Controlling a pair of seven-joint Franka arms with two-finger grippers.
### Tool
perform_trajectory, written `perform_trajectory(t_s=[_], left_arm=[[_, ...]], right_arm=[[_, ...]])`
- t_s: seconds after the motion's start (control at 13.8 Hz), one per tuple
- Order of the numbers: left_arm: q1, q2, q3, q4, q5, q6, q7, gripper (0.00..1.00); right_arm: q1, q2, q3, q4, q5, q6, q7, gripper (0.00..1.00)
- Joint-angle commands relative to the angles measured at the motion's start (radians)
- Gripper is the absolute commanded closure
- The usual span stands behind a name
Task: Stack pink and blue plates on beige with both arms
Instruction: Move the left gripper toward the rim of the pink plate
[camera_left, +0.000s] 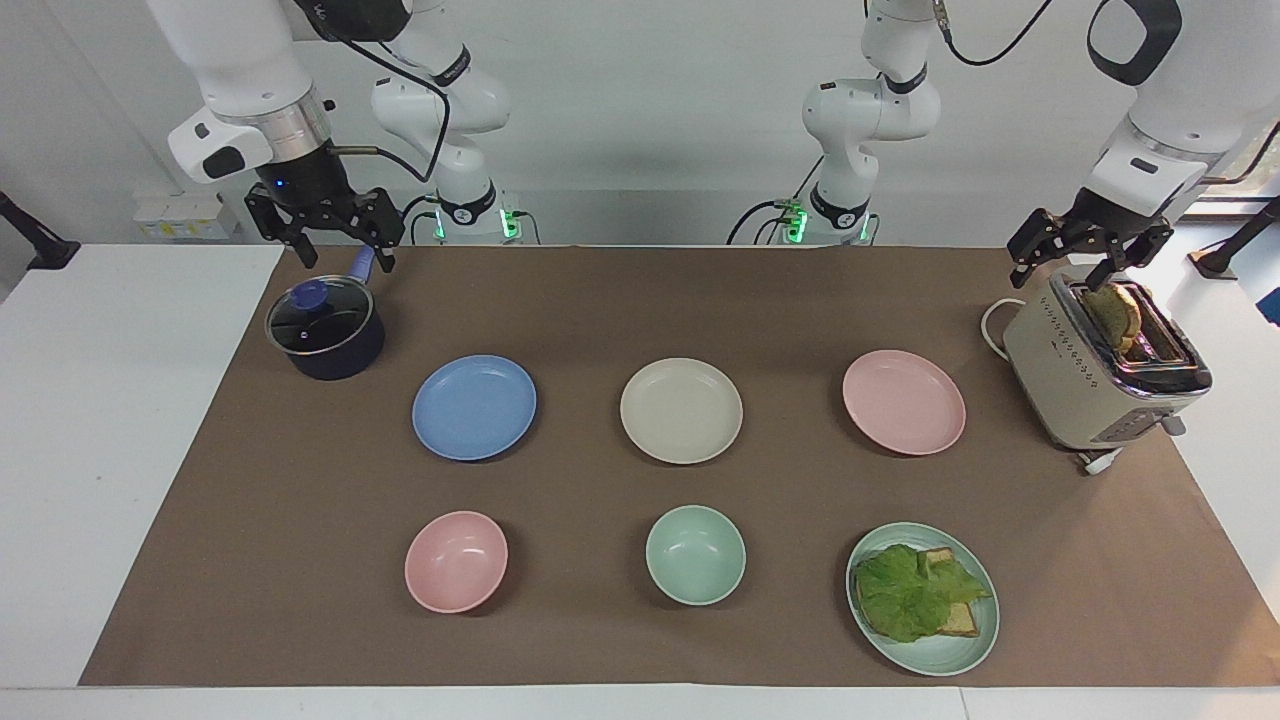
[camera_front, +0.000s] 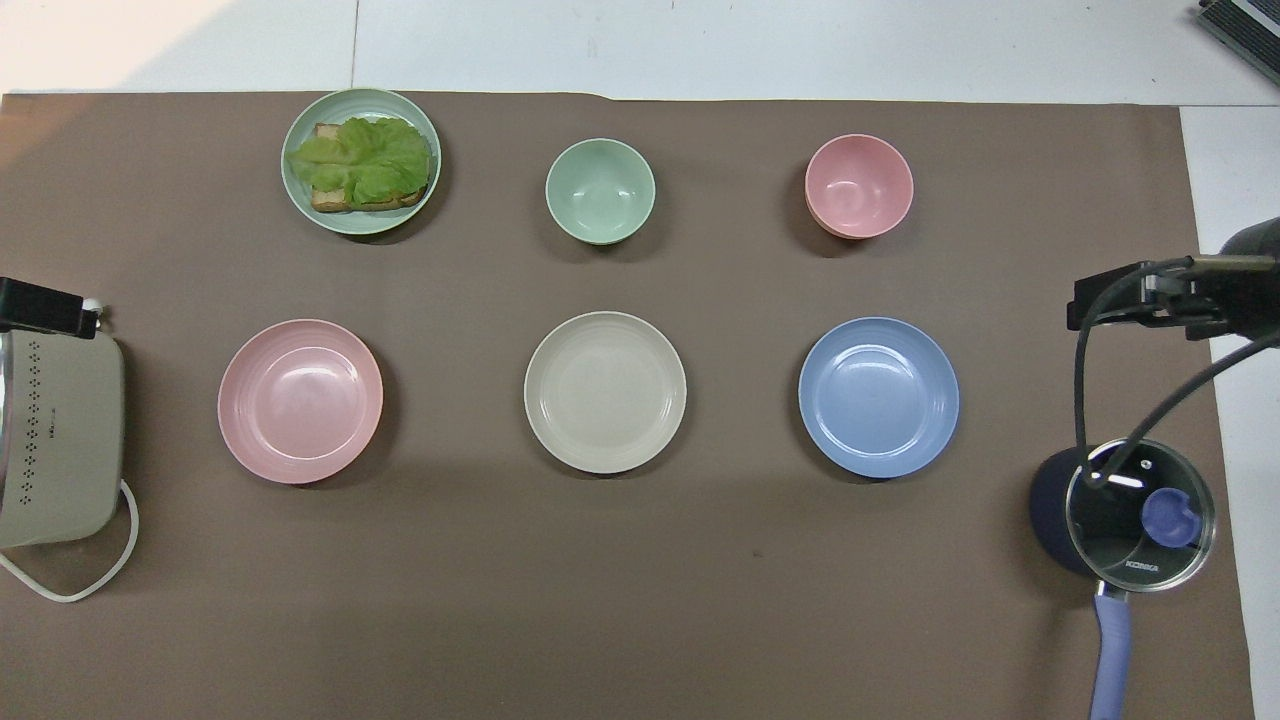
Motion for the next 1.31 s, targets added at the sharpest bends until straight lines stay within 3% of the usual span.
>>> perform_trajectory(t_s=[0.0, 0.36, 0.58, 1.24], left_arm=[[-0.002, -0.020, 0.000, -0.025, 0.022, -0.007, -0.010, 0.00], [-0.002, -0.020, 0.000, -0.035, 0.022, -0.005, -0.010, 0.00], [-0.002, -0.018, 0.000, -0.106, 0.022, 0.029, -0.007, 0.00], [0.020, 0.006, 0.002, -0.394, 0.020, 0.338, -0.044, 0.00]], right_arm=[[0.005, -0.014, 0.003, -0.007, -0.027, -0.011, 0.002, 0.00], [0.003, -0.014, 0.003, -0.008, -0.021, -0.011, 0.015, 0.00], [0.002, -0.014, -0.004, -0.008, -0.013, -0.008, 0.015, 0.00], [0.000, -0.014, -0.007, -0.013, -0.012, 0.009, 0.025, 0.00]])
